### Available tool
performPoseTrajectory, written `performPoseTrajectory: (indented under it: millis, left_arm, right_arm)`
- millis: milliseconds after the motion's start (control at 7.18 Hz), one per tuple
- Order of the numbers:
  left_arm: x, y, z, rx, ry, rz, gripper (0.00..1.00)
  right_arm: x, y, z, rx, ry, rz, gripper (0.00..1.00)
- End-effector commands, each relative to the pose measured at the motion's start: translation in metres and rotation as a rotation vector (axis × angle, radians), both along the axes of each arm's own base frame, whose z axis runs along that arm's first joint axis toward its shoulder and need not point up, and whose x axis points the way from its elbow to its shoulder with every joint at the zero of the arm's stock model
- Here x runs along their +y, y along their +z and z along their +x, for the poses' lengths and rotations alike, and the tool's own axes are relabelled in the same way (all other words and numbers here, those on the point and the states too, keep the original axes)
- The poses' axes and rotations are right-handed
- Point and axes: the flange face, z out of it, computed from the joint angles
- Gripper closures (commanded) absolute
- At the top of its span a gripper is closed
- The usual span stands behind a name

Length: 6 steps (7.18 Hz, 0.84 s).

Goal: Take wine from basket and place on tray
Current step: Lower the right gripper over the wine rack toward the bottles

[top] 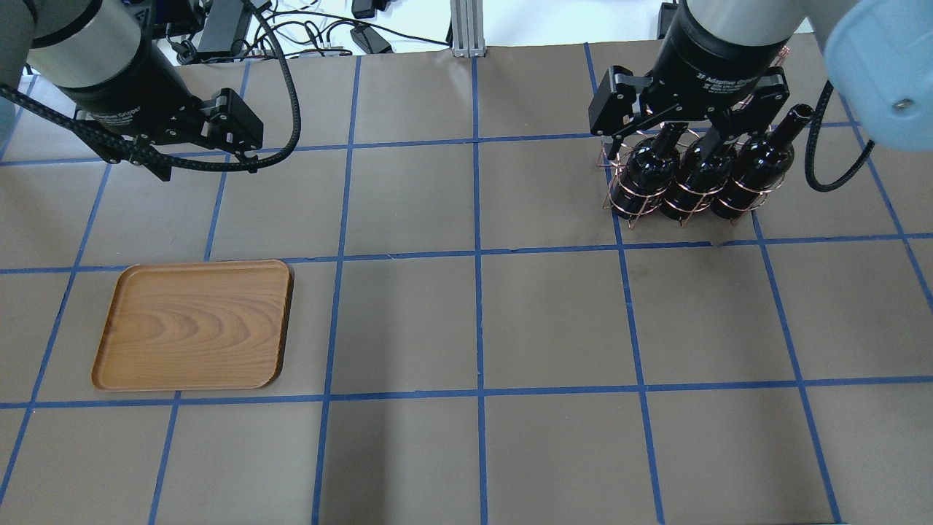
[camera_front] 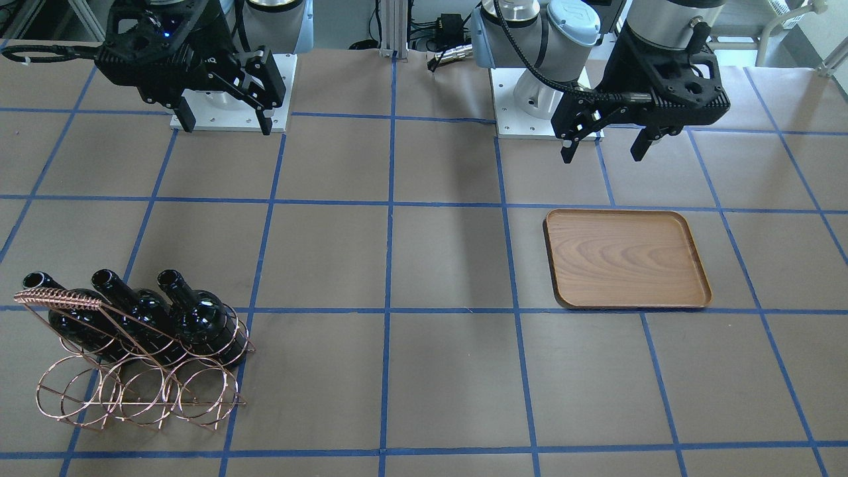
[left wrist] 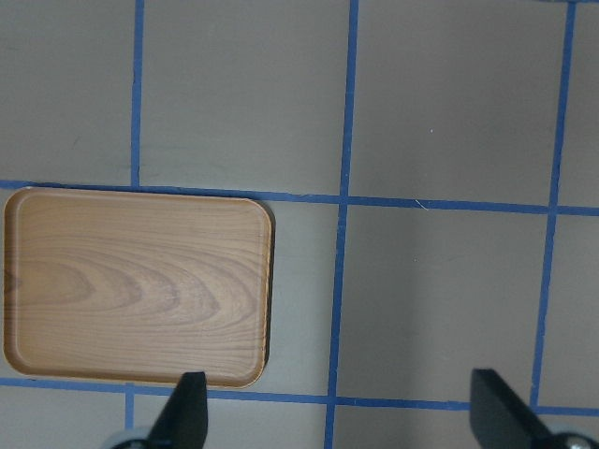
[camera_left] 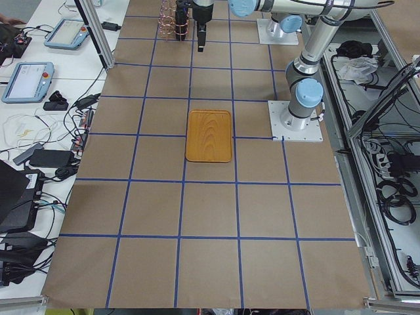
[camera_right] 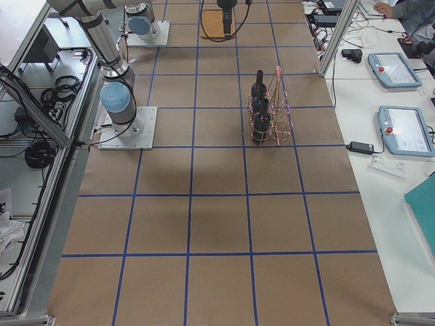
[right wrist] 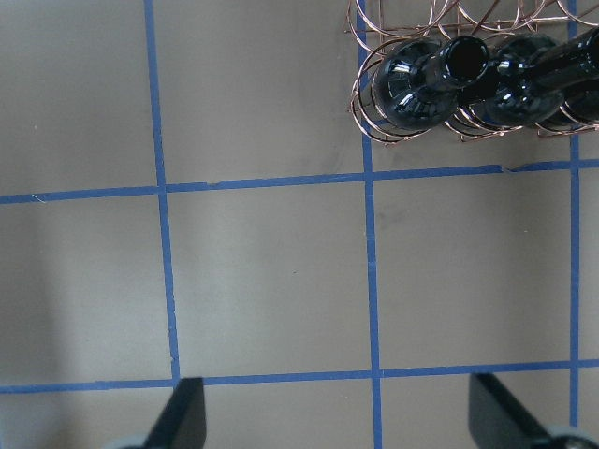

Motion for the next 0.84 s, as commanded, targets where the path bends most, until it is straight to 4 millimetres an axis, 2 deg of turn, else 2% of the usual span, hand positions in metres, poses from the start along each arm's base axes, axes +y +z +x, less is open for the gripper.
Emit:
performPoseTrajectory:
  millis: [0, 418, 697]
  left_arm:
    - [0.0002, -0.0009, 0.0001, -0.001, 0.000, 0.003, 0.00]
    - [0.0002, -0.0009, -0.0001, 0.000, 0.000, 0.003, 0.00]
    - [0.0000, -0.0009, 0.0006, 0.001, 0.001, 0.003, 0.00]
  right_arm:
    - [-0.0003, 0.0005, -0.0012, 0.005, -0.002, -0.003, 0.00]
    - [-0.0005, 0.0004, -0.0022, 0.009, 0.007, -0.002, 0.00]
    - [-0.0083, -0.0034, -0.0088, 0.009, -0.007, 0.003, 0.00]
